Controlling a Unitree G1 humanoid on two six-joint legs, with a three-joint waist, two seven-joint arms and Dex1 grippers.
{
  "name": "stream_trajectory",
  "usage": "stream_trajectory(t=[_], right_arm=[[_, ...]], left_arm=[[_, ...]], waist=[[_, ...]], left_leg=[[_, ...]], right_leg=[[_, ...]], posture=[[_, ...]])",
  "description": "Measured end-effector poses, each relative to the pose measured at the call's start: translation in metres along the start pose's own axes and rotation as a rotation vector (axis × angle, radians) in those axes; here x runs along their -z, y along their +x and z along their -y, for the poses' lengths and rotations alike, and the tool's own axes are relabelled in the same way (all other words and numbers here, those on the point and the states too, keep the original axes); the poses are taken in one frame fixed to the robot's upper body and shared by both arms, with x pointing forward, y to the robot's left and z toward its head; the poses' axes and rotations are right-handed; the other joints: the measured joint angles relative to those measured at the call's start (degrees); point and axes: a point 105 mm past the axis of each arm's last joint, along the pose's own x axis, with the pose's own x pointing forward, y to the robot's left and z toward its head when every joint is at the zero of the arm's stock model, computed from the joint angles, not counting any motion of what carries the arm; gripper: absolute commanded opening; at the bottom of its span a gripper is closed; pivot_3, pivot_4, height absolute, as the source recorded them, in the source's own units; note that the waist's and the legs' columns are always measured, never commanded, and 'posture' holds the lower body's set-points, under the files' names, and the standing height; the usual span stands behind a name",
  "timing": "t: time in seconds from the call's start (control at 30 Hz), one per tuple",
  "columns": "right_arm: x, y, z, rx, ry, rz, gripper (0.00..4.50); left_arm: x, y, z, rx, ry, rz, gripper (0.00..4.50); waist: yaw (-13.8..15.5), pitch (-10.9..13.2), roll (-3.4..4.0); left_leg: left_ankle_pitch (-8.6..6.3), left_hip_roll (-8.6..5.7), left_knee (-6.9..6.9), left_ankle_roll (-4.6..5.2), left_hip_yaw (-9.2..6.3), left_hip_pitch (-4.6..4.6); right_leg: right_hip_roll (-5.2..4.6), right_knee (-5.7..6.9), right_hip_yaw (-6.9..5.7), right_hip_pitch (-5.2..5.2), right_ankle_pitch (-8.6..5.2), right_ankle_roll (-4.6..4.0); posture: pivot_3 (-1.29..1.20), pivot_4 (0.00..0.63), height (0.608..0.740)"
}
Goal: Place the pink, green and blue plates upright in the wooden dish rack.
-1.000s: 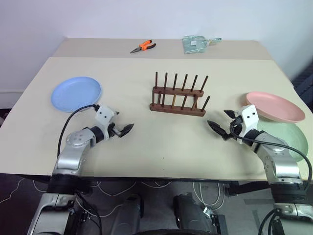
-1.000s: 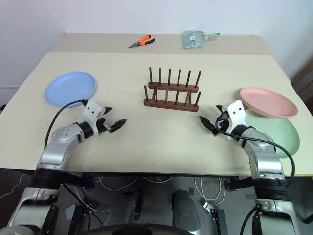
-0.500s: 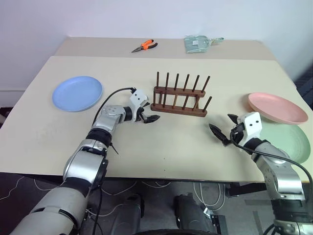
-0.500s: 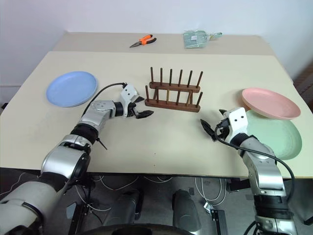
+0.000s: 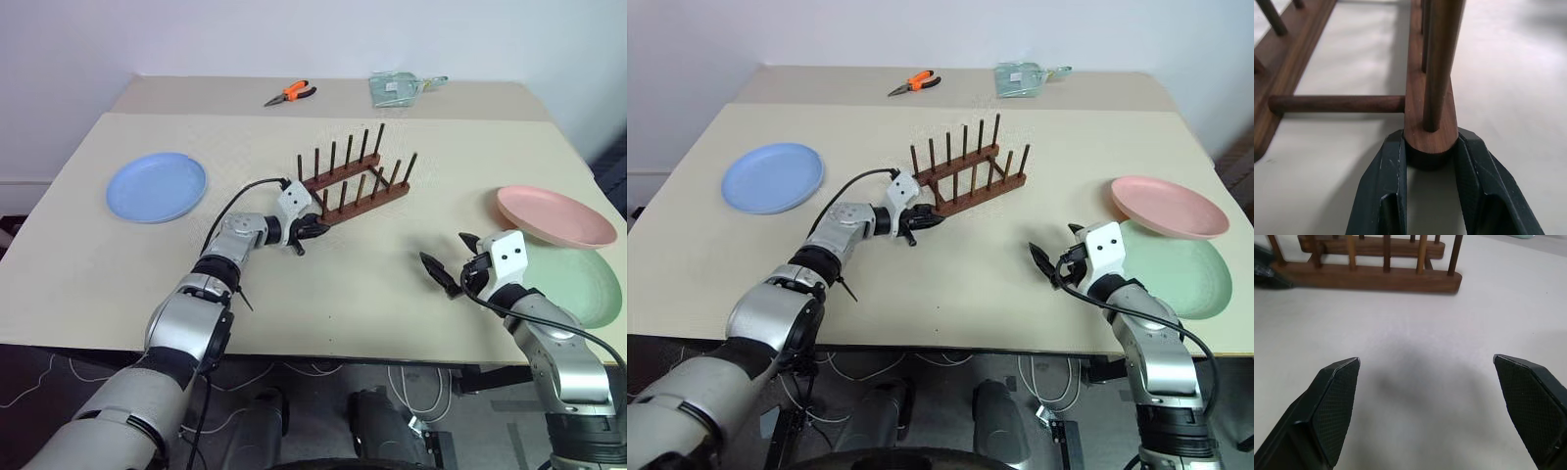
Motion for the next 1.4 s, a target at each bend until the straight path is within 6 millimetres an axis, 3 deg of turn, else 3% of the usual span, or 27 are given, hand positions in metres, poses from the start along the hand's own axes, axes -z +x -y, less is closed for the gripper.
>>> stream_trajectory(t=[0.27,0.4,0.5,0.53,0.6,0.7,0.73,0.8,0.87,0.93,1.0,1.17,1.4], right_arm=[[-0.004,0.001,0.011,0.002,-0.028,-0.009,4.50],[0.001,-0.020,0.032,0.022,-0.057,-0.066,4.50],[0.012,-0.031,0.033,0.005,-0.045,-0.116,4.50],[0.015,-0.032,0.032,-0.001,-0.040,-0.125,4.50],[0.019,-0.035,0.031,-0.009,-0.034,-0.138,4.50],[0.014,-0.036,0.023,-0.051,-0.040,-0.131,3.65],[0.012,-0.037,0.019,-0.074,-0.045,-0.128,3.14],[0.008,-0.036,0.004,-0.139,-0.051,-0.119,2.05],[0.008,-0.034,-0.011,-0.201,-0.047,-0.126,1.02],[0.014,-0.030,-0.025,-0.252,-0.045,-0.152,0.00],[0.020,-0.025,-0.036,-0.284,-0.053,-0.172,0.00],[0.027,-0.005,-0.039,-0.254,-0.127,-0.211,0.00],[0.030,0.040,-0.037,-0.086,-0.128,-0.193,0.00]], left_arm=[[0.010,-0.026,0.032,0.188,0.122,0.024,0.71],[0.015,-0.047,0.045,0.294,0.171,-0.024,0.71],[0.016,-0.052,0.042,0.292,0.158,-0.044,0.71],[0.017,-0.052,0.042,0.288,0.146,-0.049,1.75],[0.018,-0.052,0.037,0.258,0.129,-0.059,2.69],[0.020,-0.061,0.028,0.200,0.122,-0.079,4.14],[0.023,-0.067,0.025,0.177,0.110,-0.087,4.50],[0.032,-0.087,0.025,0.146,0.095,-0.110,4.38],[0.038,-0.105,0.034,0.150,0.066,-0.127,3.71],[0.042,-0.114,0.053,0.179,0.014,-0.125,2.67],[0.040,-0.109,0.070,0.213,-0.023,-0.111,1.74],[0.028,-0.075,0.086,0.186,-0.039,-0.074,1.74],[0.022,-0.028,0.055,-0.055,-0.019,-0.074,1.74]], waist=[[0.0,0.0,0.03],[0.1,0.0,0.04],[0.2,0.0,0.03],[0.1,0.0,0.03],[0.0,0.0,0.04],[-0.3,-0.1,0.12],[-0.5,-0.1,0.14],[-1.4,-0.1,0.19],[-1.8,-0.2,0.26],[-1.6,-0.3,0.38],[-0.8,-0.3,0.47],[1.5,-0.4,0.42],[1.5,-0.7,0.28]], left_leg=[[0.00,0.01,-0.01,0.00,-0.01,0.01],[0.00,0.01,-0.02,0.01,-0.01,0.02],[0.00,0.02,0.00,0.01,-0.01,0.04],[0.00,0.02,0.00,0.01,-0.01,0.05],[0.00,0.03,0.00,0.01,-0.01,0.08],[-0.01,0.06,-0.03,0.01,-0.01,0.10],[-0.02,0.08,-0.05,0.02,0.00,0.14],[-0.02,0.12,-0.10,0.03,0.00,0.19],[-0.03,0.17,-0.14,0.02,0.07,0.32],[-0.03,0.21,-0.14,0.02,0.08,0.40],[-0.03,0.17,-0.08,0.02,0.08,0.35],[-0.05,0.01,0.12,0.06,0.08,0.18],[-0.06,0.02,0.17,0.05,0.09,0.85]], right_leg=[[0.00,0.00,0.01,0.01,0.00,-0.02],[0.00,-0.02,0.01,0.04,0.00,-0.02],[0.00,-0.03,0.01,0.07,0.00,-0.03],[0.00,-0.02,0.01,0.08,0.00,-0.03],[0.00,-0.02,0.01,0.09,-0.01,-0.03],[0.01,0.00,0.01,0.07,-0.01,-0.03],[0.02,0.00,0.01,0.09,-0.01,-0.03],[0.02,0.02,0.02,0.11,-0.02,-0.04],[0.03,0.02,0.05,0.16,-0.02,-0.07],[0.01,0.00,0.06,0.28,-0.11,-0.24],[-0.04,-0.07,0.06,0.33,-0.16,-0.31],[-0.11,-0.16,0.05,0.34,-0.18,-0.28],[-0.08,-0.17,0.03,0.98,-0.18,-0.30]], posture=[[0.00,0.150,0.740],[0.00,0.150,0.740],[0.00,0.150,0.740],[0.00,0.150,0.740],[0.00,0.150,0.740],[0.00,0.150,0.740],[0.00,0.150,0.740],[0.00,0.150,0.740],[0.00,0.150,0.740],[0.00,0.150,0.740],[0.00,0.150,0.740],[0.00,0.150,0.740],[0.00,0.150,0.740]])
